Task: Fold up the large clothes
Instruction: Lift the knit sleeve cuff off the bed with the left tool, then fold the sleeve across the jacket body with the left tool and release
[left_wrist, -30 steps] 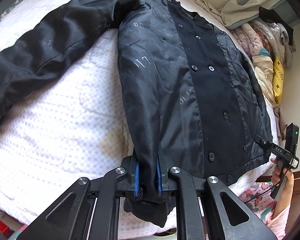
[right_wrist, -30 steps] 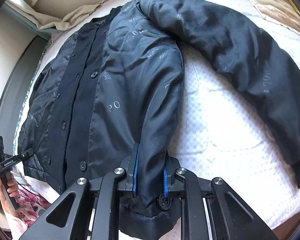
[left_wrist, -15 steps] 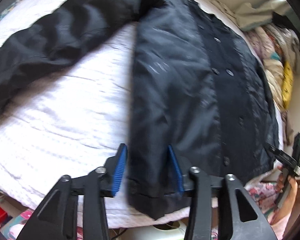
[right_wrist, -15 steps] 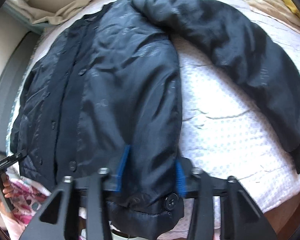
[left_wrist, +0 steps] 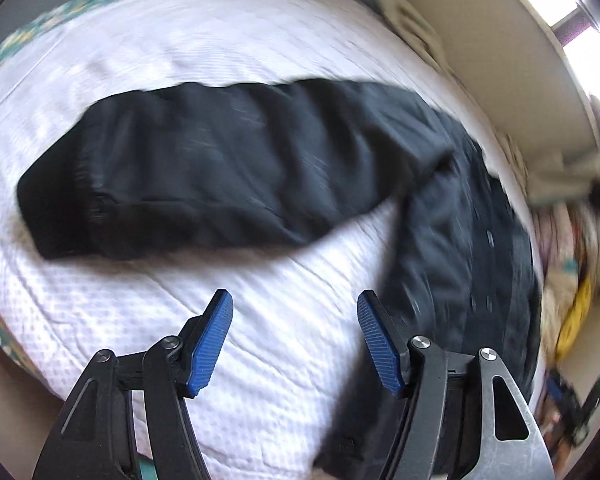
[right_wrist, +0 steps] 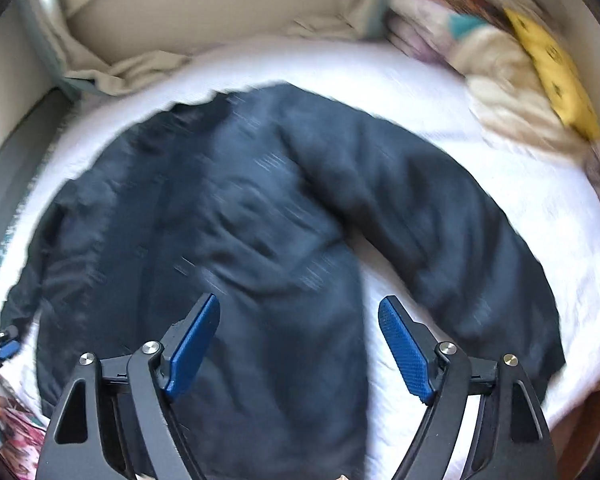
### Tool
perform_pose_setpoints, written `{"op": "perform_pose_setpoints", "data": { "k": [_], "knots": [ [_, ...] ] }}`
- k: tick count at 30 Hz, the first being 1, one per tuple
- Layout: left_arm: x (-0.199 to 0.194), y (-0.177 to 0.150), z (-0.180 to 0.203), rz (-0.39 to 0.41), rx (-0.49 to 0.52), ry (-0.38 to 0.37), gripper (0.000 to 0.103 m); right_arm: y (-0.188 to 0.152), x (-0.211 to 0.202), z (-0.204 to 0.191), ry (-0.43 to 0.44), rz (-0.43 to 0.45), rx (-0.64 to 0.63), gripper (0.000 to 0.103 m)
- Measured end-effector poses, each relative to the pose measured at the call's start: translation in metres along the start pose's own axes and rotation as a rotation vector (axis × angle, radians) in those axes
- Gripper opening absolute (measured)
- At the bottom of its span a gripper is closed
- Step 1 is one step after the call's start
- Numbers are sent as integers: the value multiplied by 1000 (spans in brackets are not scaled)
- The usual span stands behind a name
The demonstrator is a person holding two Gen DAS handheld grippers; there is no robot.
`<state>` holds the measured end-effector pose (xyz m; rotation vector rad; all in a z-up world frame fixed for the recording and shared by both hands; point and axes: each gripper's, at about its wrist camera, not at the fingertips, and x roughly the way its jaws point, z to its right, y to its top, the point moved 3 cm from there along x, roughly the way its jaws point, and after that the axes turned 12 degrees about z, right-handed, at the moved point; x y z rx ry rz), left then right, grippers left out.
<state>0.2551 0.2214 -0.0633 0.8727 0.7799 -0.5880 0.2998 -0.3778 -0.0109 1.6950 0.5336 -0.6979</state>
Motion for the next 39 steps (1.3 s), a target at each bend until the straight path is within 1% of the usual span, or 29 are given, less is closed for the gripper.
{"op": "perform_pose_setpoints", "data": {
  "k": [4, 6, 9, 11, 12, 13, 15, 17, 20, 21, 25, 26, 27, 29, 30, 33, 34, 36, 39],
  "knots": [
    [15, 2, -17, 11, -156, 0, 69, 19, 20, -39, 99, 46, -46, 82],
    [22, 2, -18, 23, -199, 4, 69, 22, 32, -54, 139, 73, -75, 83],
    [29, 1, -28, 70, -261, 37, 69, 11, 40, -68, 155, 86, -140, 84],
    [34, 2, -34, 118, -312, 79, 70, 10, 47, -73, 146, 84, -181, 84],
    [37, 4, -39, 146, -355, 91, 71, 5, 43, -72, 146, 82, -180, 84],
    [35, 4, -45, 157, -383, 88, 71, 6, 45, -71, 156, 74, -160, 84],
    [42, 7, -47, 178, -465, 76, 71, -2, 36, -62, 179, 66, -127, 84],
    [48, 11, -48, 197, -494, 88, 71, -7, 27, -59, 187, 62, -112, 86],
    [55, 18, -48, 232, -517, 116, 65, -10, 28, -58, 186, 51, -105, 86],
    [52, 22, -54, 242, -526, 118, 56, -11, 31, -58, 188, 43, -99, 86],
    [60, 33, -57, 273, -553, 98, 34, -16, 37, -58, 189, 20, -95, 86],
    [62, 35, -56, 279, -554, 89, 23, -17, 38, -58, 185, 15, -96, 86],
    [62, 37, -53, 287, -548, 83, 19, -18, 39, -58, 183, 11, -95, 86],
    [48, 46, -57, 315, -507, 95, 16, -19, 41, -56, 179, 3, -89, 86],
    [42, 49, -56, 329, -476, 103, 15, -20, 42, -55, 178, -1, -86, 86],
    [29, 57, -30, 376, -362, 146, 15, -19, 43, -55, 179, -7, -78, 86],
    [24, 59, -29, 386, -340, 149, 15, -18, 43, -55, 181, -8, -76, 86],
    [18, 68, -11, 412, -272, 158, 14, -18, 42, -56, 183, -7, -79, 86],
    [2, 74, 20, 453, -143, 181, 14, -19, 44, -56, 178, -12, -78, 86]
  ]
}}
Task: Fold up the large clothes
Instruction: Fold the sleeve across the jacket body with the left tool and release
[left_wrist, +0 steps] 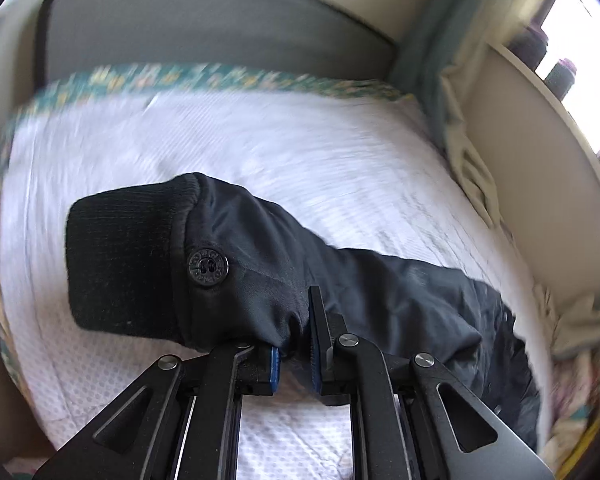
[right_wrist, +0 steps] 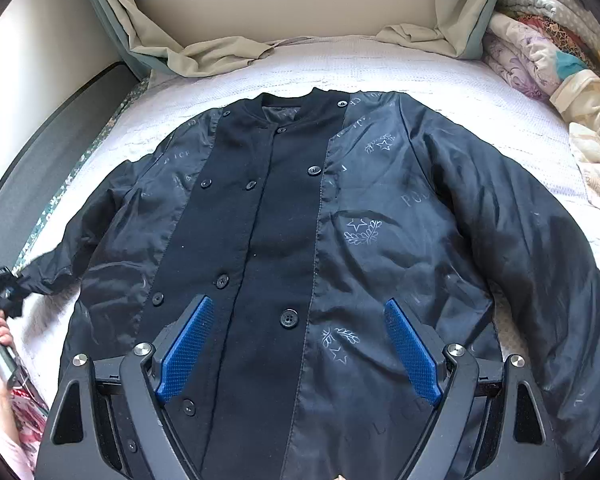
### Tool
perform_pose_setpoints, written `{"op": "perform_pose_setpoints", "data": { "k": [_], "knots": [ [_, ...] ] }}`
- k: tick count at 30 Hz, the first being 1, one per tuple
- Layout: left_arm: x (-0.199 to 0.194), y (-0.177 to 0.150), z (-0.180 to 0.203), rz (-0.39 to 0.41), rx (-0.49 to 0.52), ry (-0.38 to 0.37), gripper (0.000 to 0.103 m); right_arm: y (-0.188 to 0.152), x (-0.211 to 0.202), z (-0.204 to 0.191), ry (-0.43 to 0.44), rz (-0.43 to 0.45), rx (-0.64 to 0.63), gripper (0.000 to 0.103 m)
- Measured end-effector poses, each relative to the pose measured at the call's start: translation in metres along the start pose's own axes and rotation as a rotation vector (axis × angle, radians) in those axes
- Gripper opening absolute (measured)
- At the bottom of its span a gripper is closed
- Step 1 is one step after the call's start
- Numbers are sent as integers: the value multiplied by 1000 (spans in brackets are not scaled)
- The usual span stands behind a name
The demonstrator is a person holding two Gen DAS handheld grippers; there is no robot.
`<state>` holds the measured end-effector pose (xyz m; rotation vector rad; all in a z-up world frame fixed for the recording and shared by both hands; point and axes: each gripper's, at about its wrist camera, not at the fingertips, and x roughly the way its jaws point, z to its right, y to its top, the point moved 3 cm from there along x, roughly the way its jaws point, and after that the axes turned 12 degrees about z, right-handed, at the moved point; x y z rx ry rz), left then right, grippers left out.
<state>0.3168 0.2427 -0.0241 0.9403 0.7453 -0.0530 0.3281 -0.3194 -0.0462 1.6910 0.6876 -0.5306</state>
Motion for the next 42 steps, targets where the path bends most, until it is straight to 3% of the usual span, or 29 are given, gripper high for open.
{"op": "perform_pose_setpoints", "data": {
  "k": [4, 8, 15, 23, 31, 34, 36, 38, 42],
  "knots": [
    [-27, 3, 50, 56, 195, -58, 14, -1, 5, 5, -23, -8, 11, 86],
    [-40, 0, 102, 74, 315, -150, 13, 1, 8, 12, -69, 6, 20, 86],
    [-65, -35, 187, 78, 521, -287, 13, 7, 9, 18, -94, 20, 41, 86],
    [-74, -115, 278, 18, 718, -391, 13, 22, 0, 19, -77, 55, 52, 86],
    [-43, -228, 326, -181, 906, -444, 15, 30, -5, 34, -105, 54, 106, 86],
    [-32, -252, 325, -261, 939, -451, 29, 28, -5, 40, -114, 43, 122, 86],
    [-37, -255, 323, -296, 943, -481, 65, 27, -4, 44, -121, 33, 127, 86],
    [-53, -247, 318, -266, 948, -532, 89, 26, -1, 48, -123, 17, 145, 86],
    [-88, -223, 303, -208, 950, -647, 96, 22, 6, 54, -102, -18, 188, 86]
  ]
}}
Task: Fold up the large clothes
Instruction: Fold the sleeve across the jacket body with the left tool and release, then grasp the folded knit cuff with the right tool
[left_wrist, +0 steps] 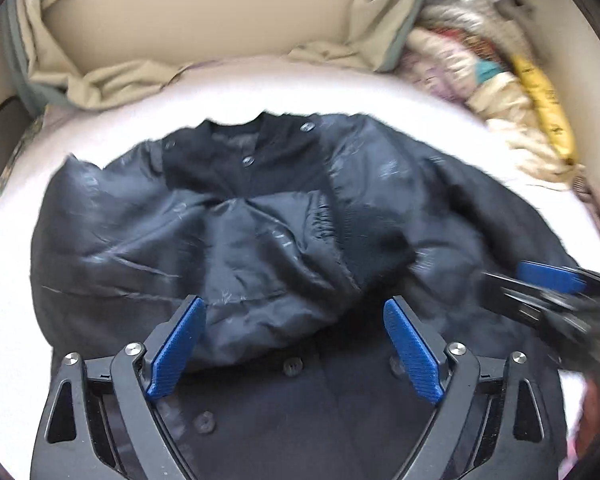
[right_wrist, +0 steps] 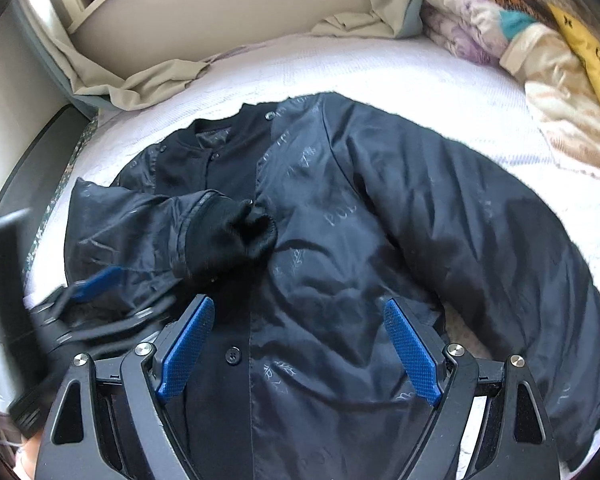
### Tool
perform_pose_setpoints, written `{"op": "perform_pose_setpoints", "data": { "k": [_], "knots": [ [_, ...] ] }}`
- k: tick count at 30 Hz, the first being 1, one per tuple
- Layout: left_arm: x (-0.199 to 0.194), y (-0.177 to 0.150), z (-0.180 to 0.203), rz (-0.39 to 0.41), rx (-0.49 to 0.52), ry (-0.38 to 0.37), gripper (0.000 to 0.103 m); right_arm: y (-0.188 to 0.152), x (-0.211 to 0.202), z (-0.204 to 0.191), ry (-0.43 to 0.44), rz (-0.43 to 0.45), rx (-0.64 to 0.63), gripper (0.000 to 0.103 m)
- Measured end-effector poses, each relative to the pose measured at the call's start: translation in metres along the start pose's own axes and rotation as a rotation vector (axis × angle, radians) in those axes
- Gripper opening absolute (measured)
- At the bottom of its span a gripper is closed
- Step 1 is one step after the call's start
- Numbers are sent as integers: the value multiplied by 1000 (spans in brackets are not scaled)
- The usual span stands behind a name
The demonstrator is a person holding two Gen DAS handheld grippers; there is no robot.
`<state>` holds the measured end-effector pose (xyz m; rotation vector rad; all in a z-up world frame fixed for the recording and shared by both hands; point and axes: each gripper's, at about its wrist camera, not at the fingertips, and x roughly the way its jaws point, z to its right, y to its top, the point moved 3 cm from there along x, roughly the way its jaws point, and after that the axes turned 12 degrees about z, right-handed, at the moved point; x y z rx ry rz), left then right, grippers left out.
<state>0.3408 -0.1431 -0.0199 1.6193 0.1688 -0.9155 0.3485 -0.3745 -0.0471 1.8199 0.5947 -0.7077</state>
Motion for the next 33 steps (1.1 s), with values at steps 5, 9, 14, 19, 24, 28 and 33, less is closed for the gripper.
{"op": "perform_pose_setpoints", "data": {
  "k": [5, 9, 14, 19, 24, 28, 33],
  "knots": [
    [-42, 13, -36, 111, 1, 21, 103, -11, 14, -4, 58, -63, 29, 85],
    [-69, 24, -84, 218, -26, 110, 103, -33, 35, -9, 54, -125, 5, 83],
    [-79, 31, -151, 244, -277, 76, 103, -51, 55, -6, 21, -156, -17, 84],
    [-107, 36, -210, 413, -470, 187, 103, -55, 58, -10, 33, -181, -43, 97],
    [-109, 51, -229, 391, -317, 412, 103, -13, 41, -17, 116, -119, 37, 82],
    [-100, 57, -220, 352, -209, 450, 103, 13, 66, -14, 221, -195, 201, 80],
    [-85, 45, -214, 297, -236, 398, 103, 9, 103, -9, 278, -209, 302, 78]
  ]
}}
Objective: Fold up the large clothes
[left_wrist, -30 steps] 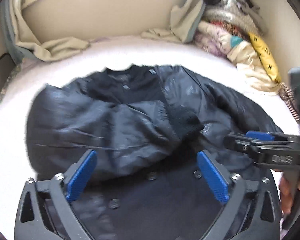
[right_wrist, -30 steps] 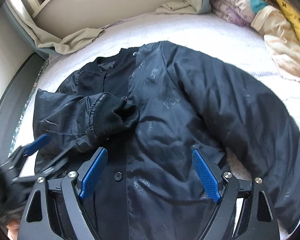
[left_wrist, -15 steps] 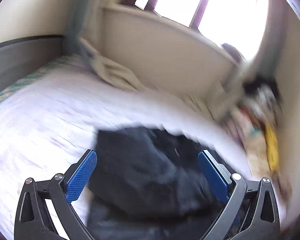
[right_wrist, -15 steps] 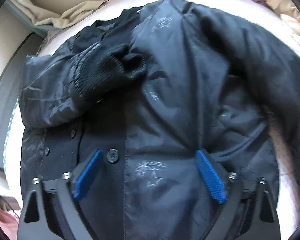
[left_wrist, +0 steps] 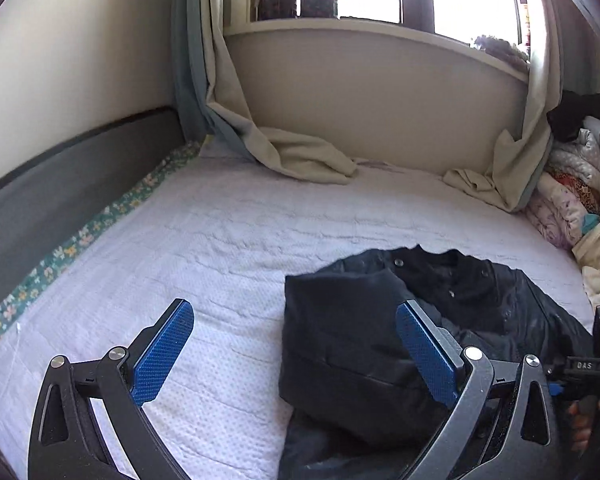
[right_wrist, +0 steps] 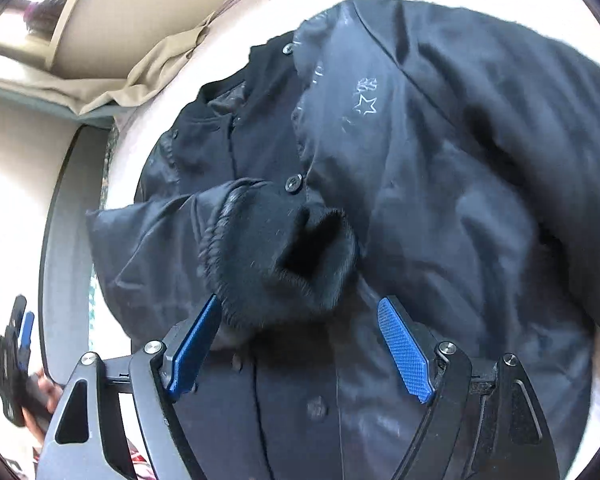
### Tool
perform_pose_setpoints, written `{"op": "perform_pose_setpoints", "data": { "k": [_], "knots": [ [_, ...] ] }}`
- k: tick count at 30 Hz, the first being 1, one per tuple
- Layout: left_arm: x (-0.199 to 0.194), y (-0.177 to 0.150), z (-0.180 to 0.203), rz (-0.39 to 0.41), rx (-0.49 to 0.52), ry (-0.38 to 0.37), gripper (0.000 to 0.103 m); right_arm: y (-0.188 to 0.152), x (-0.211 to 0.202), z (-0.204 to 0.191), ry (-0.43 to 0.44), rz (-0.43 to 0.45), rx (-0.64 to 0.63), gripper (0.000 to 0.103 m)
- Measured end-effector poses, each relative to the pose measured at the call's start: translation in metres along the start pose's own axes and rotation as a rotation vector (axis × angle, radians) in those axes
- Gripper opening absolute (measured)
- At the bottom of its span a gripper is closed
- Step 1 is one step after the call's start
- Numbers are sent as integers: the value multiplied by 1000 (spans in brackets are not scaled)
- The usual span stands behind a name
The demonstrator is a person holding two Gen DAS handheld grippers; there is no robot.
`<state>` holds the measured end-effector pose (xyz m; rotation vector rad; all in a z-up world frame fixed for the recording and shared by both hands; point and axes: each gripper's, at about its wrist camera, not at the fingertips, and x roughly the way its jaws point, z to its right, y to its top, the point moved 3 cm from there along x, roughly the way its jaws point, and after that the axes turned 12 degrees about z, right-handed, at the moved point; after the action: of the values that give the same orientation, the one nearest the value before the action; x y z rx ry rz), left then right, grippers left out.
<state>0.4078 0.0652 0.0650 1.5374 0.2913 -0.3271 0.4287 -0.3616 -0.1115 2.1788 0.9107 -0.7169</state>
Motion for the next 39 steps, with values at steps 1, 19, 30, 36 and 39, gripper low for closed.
{"op": "perform_pose_setpoints", "data": {
  "k": [1, 19, 30, 36, 39],
  "knots": [
    [0, -5, 0, -9, -2, 3, 103, 0, 4, 2, 31, 13, 24, 78],
    [59, -51, 35, -202, 191, 62, 103, 54, -54, -34, -50, 259, -193, 7],
    [110, -107, 19, -373, 154, 99, 103, 51, -14, 4, -245, 219, -209, 7],
    [105, -101, 26, -353, 192, 113, 103, 46, -1, 17, -303, 188, -246, 24],
    [87, -80, 35, -249, 220, 111, 103, 55, -30, 5, -284, 258, -235, 41]
  ]
}}
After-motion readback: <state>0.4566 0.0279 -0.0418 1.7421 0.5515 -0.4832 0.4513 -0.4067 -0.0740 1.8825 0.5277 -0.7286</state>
